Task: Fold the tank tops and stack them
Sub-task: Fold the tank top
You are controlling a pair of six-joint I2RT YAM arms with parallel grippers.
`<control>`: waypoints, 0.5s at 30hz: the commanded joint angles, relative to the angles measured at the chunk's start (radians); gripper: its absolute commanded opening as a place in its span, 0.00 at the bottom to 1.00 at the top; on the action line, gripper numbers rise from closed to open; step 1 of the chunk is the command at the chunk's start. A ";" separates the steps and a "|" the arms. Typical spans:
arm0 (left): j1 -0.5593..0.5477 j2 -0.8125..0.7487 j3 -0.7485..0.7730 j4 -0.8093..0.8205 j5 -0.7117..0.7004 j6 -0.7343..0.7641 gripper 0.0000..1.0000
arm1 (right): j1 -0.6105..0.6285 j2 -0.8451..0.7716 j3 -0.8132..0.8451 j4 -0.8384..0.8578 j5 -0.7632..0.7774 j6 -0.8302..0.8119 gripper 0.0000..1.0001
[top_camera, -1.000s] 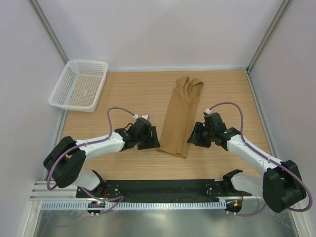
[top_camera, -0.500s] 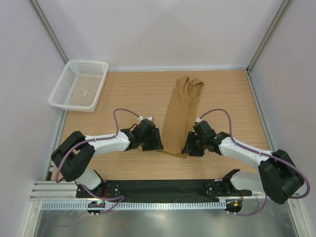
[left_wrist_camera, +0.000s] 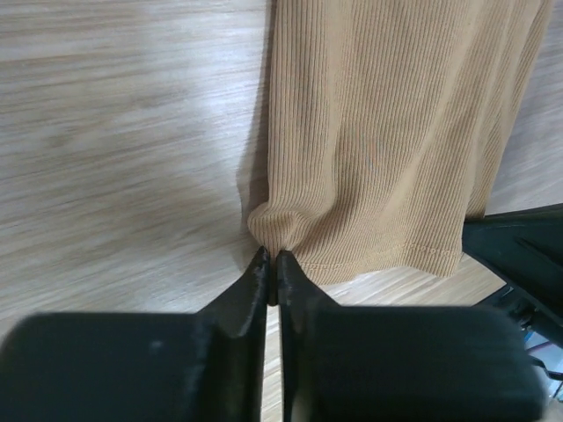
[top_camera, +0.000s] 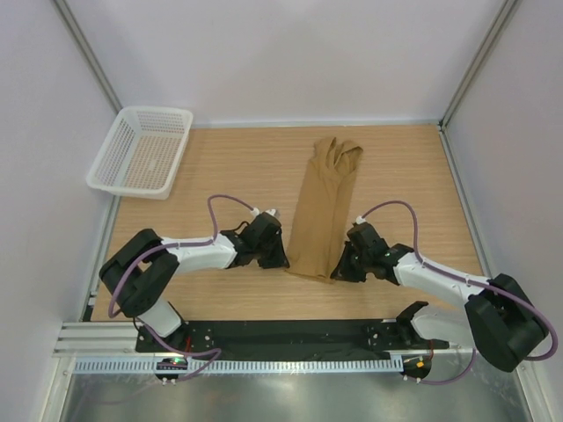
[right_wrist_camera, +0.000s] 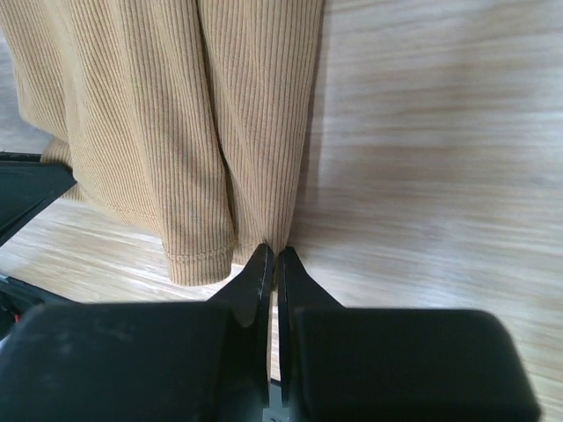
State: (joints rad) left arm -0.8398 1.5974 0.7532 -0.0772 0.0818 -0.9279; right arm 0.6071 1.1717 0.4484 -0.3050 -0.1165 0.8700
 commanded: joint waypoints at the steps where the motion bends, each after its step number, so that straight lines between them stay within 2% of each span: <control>1: -0.030 -0.016 -0.012 0.042 0.007 -0.014 0.03 | 0.005 -0.058 -0.017 -0.032 0.021 0.018 0.02; 3: -0.047 -0.027 -0.017 0.045 0.004 -0.028 0.00 | 0.006 -0.087 -0.019 -0.049 0.012 0.018 0.01; 9: -0.122 -0.119 -0.044 0.033 -0.039 -0.077 0.00 | 0.008 -0.223 0.006 -0.187 0.032 0.004 0.01; 15: -0.150 -0.191 -0.054 0.008 -0.059 -0.106 0.00 | 0.006 -0.329 0.032 -0.333 0.061 -0.011 0.01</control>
State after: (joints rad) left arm -0.9768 1.4559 0.7052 -0.0647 0.0521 -1.0069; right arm 0.6079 0.8864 0.4339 -0.5285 -0.0906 0.8700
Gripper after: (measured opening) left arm 0.008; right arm 0.053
